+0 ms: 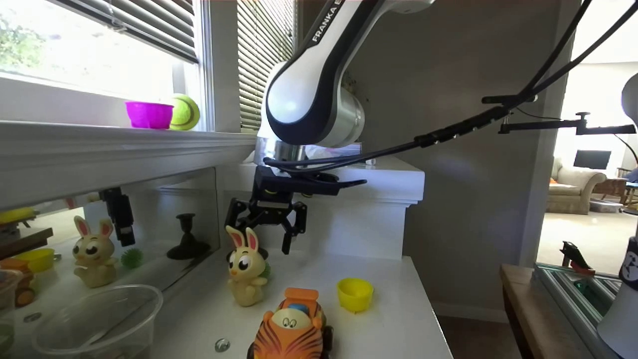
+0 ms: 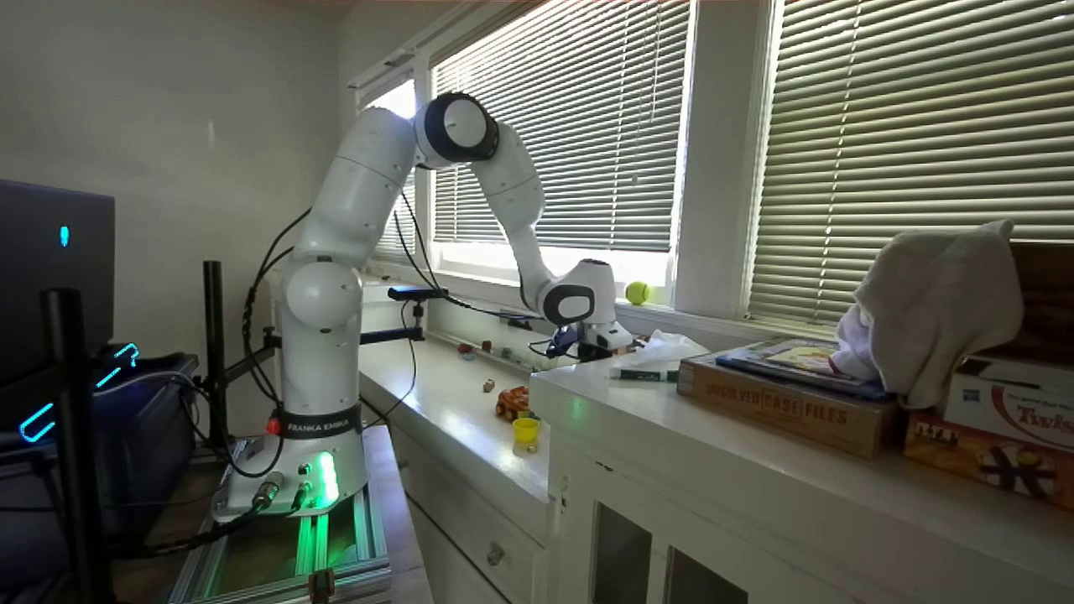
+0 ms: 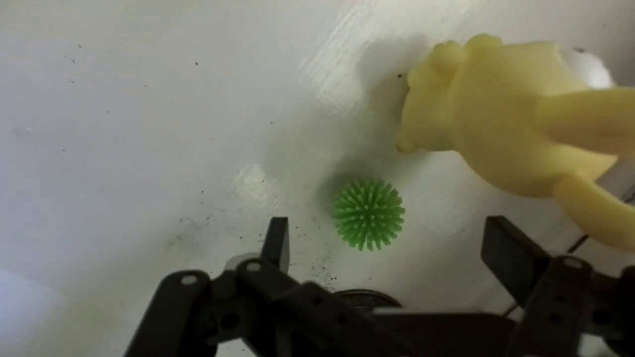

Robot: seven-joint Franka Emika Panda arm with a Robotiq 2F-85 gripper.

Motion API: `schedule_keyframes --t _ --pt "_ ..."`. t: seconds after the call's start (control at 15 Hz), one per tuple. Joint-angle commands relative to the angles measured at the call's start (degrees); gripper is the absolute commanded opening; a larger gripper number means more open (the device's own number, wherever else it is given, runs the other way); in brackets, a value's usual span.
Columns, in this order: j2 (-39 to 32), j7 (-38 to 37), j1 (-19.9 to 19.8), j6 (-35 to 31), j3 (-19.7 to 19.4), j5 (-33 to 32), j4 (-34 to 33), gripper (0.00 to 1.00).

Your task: Put the green plush in the bowl

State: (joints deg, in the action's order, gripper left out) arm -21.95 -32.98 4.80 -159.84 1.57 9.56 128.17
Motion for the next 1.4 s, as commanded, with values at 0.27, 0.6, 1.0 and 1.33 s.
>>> schedule_keyframes --t 0.27,0.6,1.0,1.33 --pt "-3.7 3.5 0.0 1.1 -0.4 2.3 -3.1 1.0" --pt "-4.7 4.3 0.0 1.2 -0.4 2.3 -3.7 0.5" --pt "-4.8 5.0 0.3 1.3 -1.0 1.7 -4.2 0.1" --pt "2.0 2.2 2.5 6.3 -2.7 0.4 -1.5 0.06"
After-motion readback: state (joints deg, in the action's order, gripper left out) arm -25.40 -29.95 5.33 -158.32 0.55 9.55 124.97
